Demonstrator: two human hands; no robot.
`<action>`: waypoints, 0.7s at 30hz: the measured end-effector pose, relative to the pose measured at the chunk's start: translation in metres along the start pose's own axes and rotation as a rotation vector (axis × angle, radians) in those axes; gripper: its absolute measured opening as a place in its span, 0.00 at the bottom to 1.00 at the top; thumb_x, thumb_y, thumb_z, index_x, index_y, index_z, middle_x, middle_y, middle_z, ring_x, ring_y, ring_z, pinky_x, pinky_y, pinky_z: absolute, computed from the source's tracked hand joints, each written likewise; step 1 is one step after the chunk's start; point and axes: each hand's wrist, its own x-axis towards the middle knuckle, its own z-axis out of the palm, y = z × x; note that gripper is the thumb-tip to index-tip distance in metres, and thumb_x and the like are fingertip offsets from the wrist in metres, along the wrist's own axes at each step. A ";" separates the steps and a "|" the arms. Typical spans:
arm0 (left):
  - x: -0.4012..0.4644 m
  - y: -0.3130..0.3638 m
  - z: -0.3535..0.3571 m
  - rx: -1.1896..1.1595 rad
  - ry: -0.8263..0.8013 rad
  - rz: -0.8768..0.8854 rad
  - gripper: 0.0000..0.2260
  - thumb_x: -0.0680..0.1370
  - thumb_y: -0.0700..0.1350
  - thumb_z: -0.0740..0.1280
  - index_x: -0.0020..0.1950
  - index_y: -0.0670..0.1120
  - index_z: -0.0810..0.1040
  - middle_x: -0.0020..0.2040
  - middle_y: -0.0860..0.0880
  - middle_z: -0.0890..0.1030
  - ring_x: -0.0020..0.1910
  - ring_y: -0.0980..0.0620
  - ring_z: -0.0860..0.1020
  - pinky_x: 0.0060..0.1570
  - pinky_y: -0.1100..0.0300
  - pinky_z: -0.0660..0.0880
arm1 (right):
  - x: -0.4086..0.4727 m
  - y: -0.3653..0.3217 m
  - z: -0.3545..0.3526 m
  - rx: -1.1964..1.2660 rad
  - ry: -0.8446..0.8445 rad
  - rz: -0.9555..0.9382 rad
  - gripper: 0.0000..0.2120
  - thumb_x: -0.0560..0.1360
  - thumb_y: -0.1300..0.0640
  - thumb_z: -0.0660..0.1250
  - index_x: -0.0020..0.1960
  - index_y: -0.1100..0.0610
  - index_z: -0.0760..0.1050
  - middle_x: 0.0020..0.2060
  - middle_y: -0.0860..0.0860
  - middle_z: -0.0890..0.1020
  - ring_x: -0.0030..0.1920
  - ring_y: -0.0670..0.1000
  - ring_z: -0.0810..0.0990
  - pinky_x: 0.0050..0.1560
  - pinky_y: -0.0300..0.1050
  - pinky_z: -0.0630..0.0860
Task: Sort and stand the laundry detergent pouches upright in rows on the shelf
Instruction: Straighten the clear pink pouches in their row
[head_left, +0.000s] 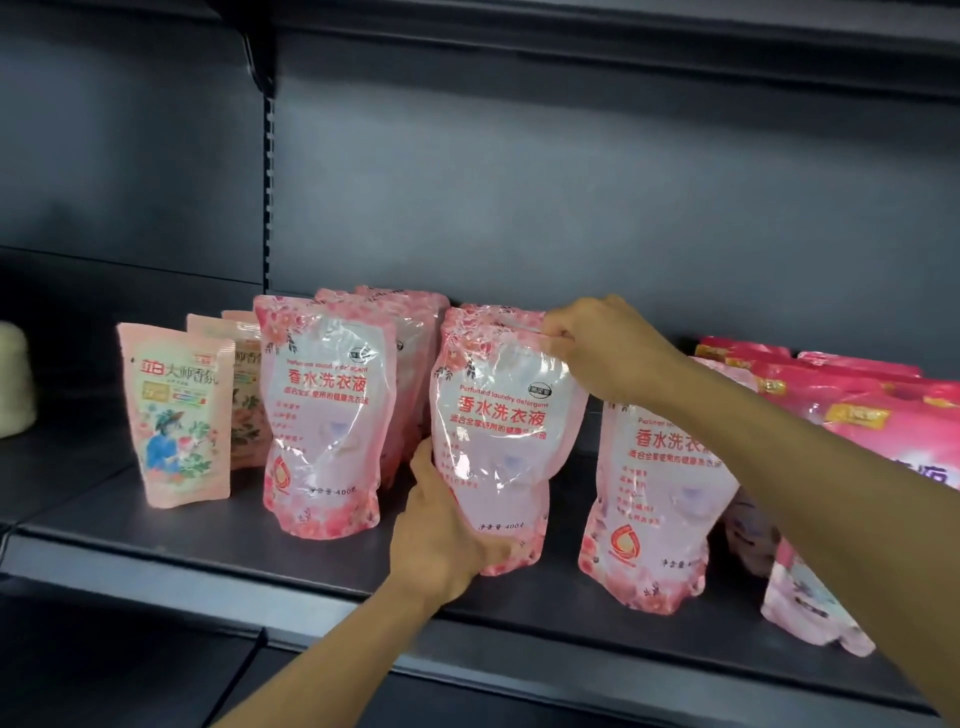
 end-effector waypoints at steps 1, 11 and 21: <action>-0.001 -0.001 0.000 0.022 0.011 0.010 0.51 0.53 0.51 0.79 0.63 0.64 0.47 0.58 0.53 0.73 0.55 0.48 0.76 0.51 0.49 0.78 | 0.001 0.001 0.001 -0.011 0.004 -0.021 0.16 0.77 0.62 0.60 0.31 0.59 0.66 0.30 0.56 0.72 0.32 0.54 0.67 0.31 0.45 0.62; -0.002 -0.003 -0.002 0.035 -0.015 0.009 0.55 0.47 0.57 0.78 0.65 0.64 0.47 0.59 0.55 0.74 0.56 0.51 0.77 0.54 0.51 0.78 | 0.004 0.015 0.014 -0.275 0.092 -0.251 0.09 0.75 0.67 0.56 0.41 0.56 0.70 0.39 0.51 0.75 0.44 0.57 0.75 0.45 0.45 0.60; 0.006 0.040 -0.016 -0.392 0.060 0.110 0.42 0.60 0.36 0.81 0.63 0.51 0.57 0.55 0.60 0.72 0.51 0.70 0.74 0.53 0.69 0.76 | 0.038 -0.016 0.014 0.125 -0.014 -0.164 0.20 0.73 0.66 0.60 0.26 0.56 0.60 0.26 0.52 0.65 0.32 0.55 0.66 0.34 0.47 0.68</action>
